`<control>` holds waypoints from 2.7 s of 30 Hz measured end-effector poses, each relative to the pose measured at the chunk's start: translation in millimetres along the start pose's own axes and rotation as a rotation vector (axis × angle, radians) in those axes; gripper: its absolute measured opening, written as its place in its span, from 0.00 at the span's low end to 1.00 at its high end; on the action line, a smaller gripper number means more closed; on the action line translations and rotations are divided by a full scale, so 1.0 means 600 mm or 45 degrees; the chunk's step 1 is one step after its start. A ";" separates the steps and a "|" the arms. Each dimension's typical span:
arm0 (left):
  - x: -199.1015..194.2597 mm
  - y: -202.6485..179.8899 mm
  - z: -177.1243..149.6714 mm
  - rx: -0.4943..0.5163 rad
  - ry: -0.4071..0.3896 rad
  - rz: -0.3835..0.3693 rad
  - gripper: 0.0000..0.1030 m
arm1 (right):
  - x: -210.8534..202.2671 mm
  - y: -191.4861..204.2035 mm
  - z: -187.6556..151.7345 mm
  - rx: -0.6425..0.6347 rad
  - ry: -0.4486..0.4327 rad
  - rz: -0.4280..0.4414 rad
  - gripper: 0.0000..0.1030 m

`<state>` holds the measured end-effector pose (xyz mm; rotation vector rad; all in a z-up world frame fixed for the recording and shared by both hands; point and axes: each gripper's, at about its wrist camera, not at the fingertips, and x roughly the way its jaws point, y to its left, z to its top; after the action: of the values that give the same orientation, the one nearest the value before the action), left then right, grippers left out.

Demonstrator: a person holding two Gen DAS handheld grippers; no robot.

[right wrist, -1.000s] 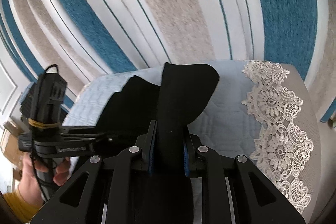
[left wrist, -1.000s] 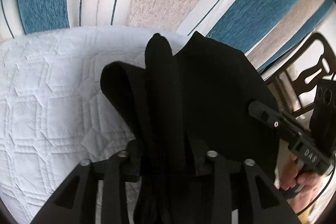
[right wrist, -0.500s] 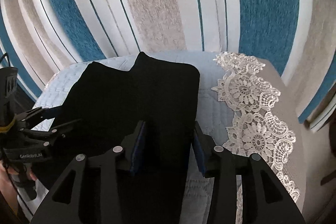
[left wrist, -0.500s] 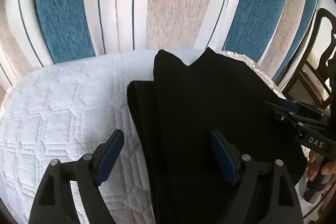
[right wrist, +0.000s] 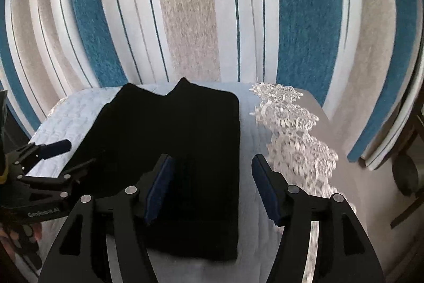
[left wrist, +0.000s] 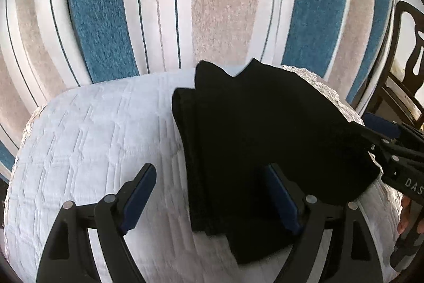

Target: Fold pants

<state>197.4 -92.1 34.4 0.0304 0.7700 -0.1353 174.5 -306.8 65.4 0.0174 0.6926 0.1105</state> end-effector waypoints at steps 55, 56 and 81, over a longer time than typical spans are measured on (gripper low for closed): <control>-0.002 -0.060 -0.103 -0.001 0.118 0.038 0.89 | -0.033 0.039 -0.130 0.011 0.190 -0.160 0.73; -0.002 -0.060 -0.103 -0.002 0.118 0.038 0.89 | -0.033 0.038 -0.130 0.014 0.190 -0.165 0.73; -0.001 -0.061 -0.102 -0.001 0.119 0.039 0.89 | -0.030 0.032 -0.130 0.047 0.199 -0.152 0.73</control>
<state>149.5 -123.8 -8.2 0.0476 0.8628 -0.1051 109.3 -291.5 17.8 0.0027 0.8501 -0.0161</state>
